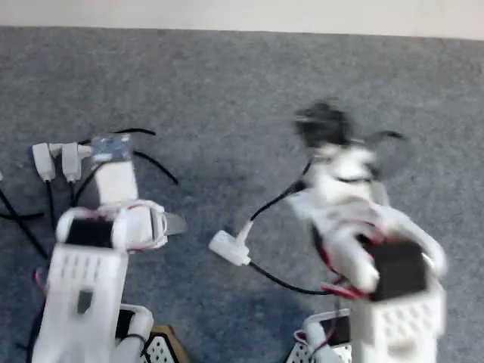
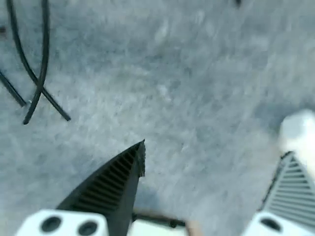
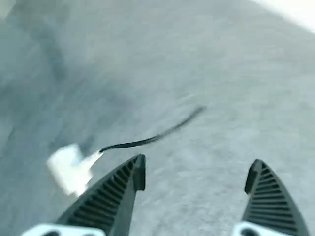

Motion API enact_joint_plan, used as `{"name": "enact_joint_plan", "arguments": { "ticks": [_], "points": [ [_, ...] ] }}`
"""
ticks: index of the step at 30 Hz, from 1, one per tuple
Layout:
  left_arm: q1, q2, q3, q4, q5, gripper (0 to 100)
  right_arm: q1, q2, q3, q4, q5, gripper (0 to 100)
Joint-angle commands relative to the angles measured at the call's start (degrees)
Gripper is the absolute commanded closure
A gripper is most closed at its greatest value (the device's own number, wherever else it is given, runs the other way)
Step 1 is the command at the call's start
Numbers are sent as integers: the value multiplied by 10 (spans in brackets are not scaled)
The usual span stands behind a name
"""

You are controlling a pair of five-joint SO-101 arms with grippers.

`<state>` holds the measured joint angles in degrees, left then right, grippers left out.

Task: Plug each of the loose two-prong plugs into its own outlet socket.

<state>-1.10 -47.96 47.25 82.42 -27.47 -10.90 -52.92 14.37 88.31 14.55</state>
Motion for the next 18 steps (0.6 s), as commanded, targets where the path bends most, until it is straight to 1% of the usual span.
{"name": "enact_joint_plan", "arguments": {
  "ticks": [1,3,6,8,10,13,16,17,18],
  "points": [
    [-5,180,-119,38,-84,600,87,-73,14,0,-8,693],
    [-3,258,-182,57,-127,600,102,-109,95,-26,-8,693],
    [20,338,-266,84,-164,600,116,-152,268,-117,-1,693],
    [50,364,-305,95,-178,600,124,-166,373,-185,21,693],
    [86,383,-331,98,-199,600,136,-167,453,-241,24,693],
    [138,411,-355,95,-224,600,138,-159,534,-304,21,693],
    [176,451,-377,95,-249,600,136,-153,587,-341,21,693],
    [182,463,-380,95,-273,601,135,-153,600,-351,21,693],
    [186,473,-381,95,-313,601,134,-153,611,-361,21,693]
  ]
}}
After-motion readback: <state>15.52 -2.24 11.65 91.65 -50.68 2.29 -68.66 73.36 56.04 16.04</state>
